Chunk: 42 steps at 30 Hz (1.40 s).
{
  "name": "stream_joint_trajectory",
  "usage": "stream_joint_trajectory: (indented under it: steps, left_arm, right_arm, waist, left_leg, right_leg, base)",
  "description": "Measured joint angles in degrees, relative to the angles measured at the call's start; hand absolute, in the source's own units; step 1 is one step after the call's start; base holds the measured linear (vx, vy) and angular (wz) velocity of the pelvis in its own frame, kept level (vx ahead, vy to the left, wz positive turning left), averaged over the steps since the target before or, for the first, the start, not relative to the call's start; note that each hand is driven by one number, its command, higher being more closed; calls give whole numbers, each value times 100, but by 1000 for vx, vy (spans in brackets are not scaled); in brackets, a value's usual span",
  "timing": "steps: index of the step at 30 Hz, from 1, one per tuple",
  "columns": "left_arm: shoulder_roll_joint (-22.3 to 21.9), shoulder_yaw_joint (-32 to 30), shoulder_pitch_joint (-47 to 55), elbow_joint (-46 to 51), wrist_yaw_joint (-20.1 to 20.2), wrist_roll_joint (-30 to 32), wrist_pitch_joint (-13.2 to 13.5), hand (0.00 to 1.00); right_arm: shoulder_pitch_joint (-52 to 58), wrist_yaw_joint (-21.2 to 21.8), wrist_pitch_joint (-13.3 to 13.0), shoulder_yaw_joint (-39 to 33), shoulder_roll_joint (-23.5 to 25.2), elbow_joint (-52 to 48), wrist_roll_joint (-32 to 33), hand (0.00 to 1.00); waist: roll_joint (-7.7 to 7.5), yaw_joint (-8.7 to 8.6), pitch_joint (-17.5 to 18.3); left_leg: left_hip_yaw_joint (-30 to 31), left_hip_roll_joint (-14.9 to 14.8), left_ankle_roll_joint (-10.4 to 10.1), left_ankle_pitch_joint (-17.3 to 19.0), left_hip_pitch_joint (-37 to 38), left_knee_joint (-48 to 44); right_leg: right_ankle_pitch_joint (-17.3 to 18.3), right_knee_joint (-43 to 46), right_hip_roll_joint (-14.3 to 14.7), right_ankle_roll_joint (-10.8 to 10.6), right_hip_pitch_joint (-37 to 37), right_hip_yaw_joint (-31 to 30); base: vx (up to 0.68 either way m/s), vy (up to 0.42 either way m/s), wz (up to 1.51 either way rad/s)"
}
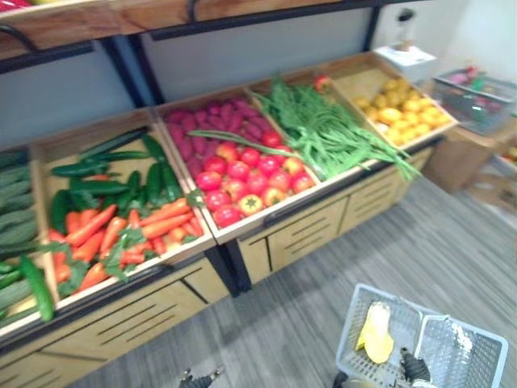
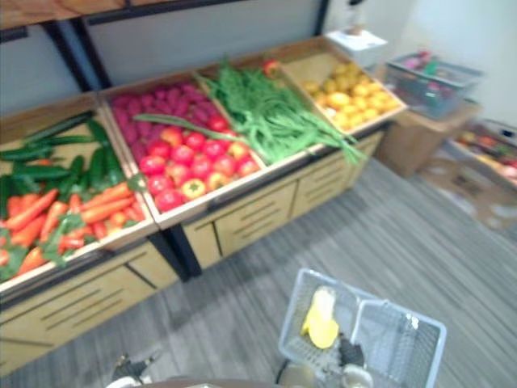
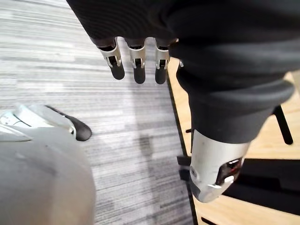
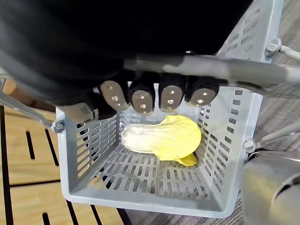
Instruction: Pick vegetable in the basket
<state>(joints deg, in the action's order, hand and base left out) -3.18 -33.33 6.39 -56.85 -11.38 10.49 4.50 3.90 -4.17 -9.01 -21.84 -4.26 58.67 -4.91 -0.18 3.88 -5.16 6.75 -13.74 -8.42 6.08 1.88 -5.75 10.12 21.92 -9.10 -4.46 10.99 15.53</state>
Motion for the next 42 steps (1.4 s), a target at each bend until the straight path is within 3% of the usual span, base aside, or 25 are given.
stream_joint_trajectory:
  steps: [2,4,5,7,9,14,18,19,42]
  left_arm:
    - [-38,-189,6,2,18,-91,-7,0]
    - [-51,-291,18,-1,30,-202,-10,0]
    - [-54,-285,26,-1,30,-275,-12,0]
    - [-50,-251,53,-5,14,-325,-11,0]
    - [-24,-175,63,-22,-10,-319,-13,0]
    - [140,280,55,-141,-35,-258,-20,0]
    - [315,609,45,-252,-86,-56,-24,0]
    - [730,1435,-4,-664,-78,-15,-22,0]
    - [754,1440,101,-707,163,-33,-10,0]
  right_arm:
    - [-24,78,4,-17,-29,12,-91,100]
    - [-28,102,32,-72,-22,33,-133,100]
    - [-28,101,47,-122,-22,41,-134,100]
    - [-42,106,73,-182,-31,77,-133,100]
    - [-82,105,76,-257,-36,79,-132,100]
    - [-126,96,79,-251,-23,80,-128,100]
    - [-124,87,75,-249,-15,87,-108,100]
    - [-280,110,-1,201,-213,525,275,100]
    - [-207,215,-48,390,-272,525,551,100]
  waist:
    - [18,-40,-3]
    - [-4,-139,-16]
    - [-4,-149,-17]
    - [-2,-152,-15]
    - [15,-156,-12]
    - [71,-218,-13]
    - [7,-230,-48]
    - [-19,-506,-189]
    - [-18,-504,-220]
  left_leg:
    - [-30,-143,5,-455,-187,202]
    - [-528,-213,136,-899,-277,385]
    - [-940,-214,223,-1006,-307,385]
    - [-1820,-175,198,-1305,-369,589]
    - [-2046,-134,205,-1393,-385,830]
    - [-2035,-29,93,-1298,-473,1118]
    - [-2047,174,89,-1245,-559,1119]
    - [-2106,486,104,-952,-266,1125]
    - [-2339,419,81,-755,131,1038]
  right_leg:
    - [88,7,36,151,-131,409]
    - [148,-47,6,253,-381,815]
    - [152,-94,-10,261,-466,933]
    - [154,-206,-8,263,-543,1000]
    - [158,-421,33,256,-547,1038]
    - [69,-677,52,71,-497,1095]
    - [15,-699,-99,-79,-407,911]
    - [-489,-1665,-78,-307,-929,355]
    - [-426,-1468,-32,-240,-1078,13]
  base:
    - [187,-312,139]
    - [102,-175,139]
    - [57,-115,108]
    - [17,-54,83]
    - [-42,24,34]
    - [-96,110,18]
    - [-58,115,6]
    - [0,0,0]
    - [-5,4,-6]
